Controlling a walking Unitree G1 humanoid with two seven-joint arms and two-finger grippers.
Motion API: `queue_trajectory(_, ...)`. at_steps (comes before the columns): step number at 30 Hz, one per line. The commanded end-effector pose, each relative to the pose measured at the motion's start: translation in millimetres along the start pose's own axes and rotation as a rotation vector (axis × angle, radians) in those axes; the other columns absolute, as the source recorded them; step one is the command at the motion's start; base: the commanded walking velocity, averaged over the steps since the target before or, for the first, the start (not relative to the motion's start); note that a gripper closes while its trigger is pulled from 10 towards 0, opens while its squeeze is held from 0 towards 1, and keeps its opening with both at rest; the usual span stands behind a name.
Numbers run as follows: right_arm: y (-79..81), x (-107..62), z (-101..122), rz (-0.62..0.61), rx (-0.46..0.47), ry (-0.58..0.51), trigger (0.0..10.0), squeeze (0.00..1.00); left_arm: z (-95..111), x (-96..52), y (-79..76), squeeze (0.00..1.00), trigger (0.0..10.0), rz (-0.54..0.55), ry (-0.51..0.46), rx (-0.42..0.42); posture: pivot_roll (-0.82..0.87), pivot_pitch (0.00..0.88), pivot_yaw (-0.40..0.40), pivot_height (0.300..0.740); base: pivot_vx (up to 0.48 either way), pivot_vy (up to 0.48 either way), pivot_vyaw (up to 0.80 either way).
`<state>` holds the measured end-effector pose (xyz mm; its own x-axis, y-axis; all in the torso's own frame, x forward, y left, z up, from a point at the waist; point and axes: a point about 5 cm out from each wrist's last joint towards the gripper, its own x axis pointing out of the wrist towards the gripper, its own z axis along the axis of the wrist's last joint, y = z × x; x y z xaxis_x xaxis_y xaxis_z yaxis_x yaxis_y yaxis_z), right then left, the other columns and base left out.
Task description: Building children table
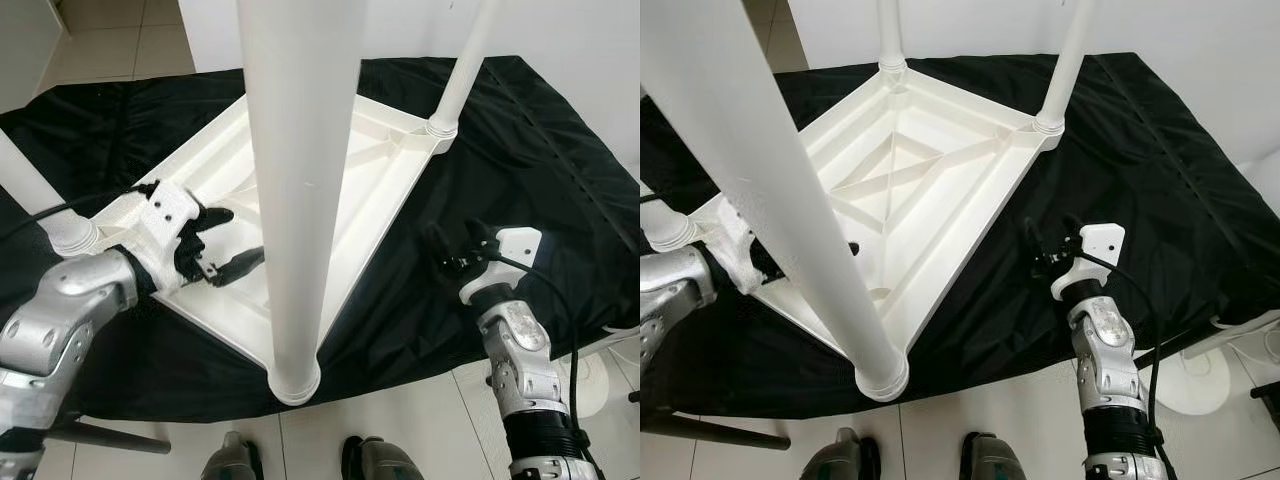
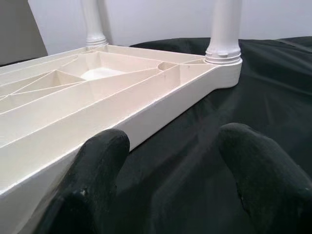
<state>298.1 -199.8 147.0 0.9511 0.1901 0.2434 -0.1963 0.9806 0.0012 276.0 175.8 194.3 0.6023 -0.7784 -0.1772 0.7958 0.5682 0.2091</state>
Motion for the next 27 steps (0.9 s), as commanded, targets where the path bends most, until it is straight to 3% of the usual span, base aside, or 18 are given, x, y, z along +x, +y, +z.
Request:
queue_trajectory(1,-1.1,-4.1,-1,0.013,-0.002,0.025,10.0,0.0,0,-6.2,-24.9,0.0,10.0,-0.456,0.015,0.047,-0.02,0.105,0.015,0.74,0.0,0.0,0.0)
queue_trajectory(13,-5.5,-2.7,5,0.039,-0.031,0.042,10.0,0.0,0,-11.0,-43.4,0.0,10.0,-0.538,0.04,0.084,-0.02,0.106,0.011,0.74,0.0,0.0,0.0)
queue_trajectory(23,-5.4,2.1,8,0.055,-0.057,0.043,10.0,0.0,-25,-7.2,-40.8,0.0,10.0,-0.525,0.16,0.149,-0.02,0.111,0.018,0.74,0.0,0.0,0.0)
queue_trajectory(27,-6.5,4.2,9,0.053,-0.068,0.041,10.0,0.0,-45,-1.2,-35.0,0.0,10.0,-0.485,0.25,0.205,-0.03,0.115,0.021,0.74,0.0,0.0,0.0)
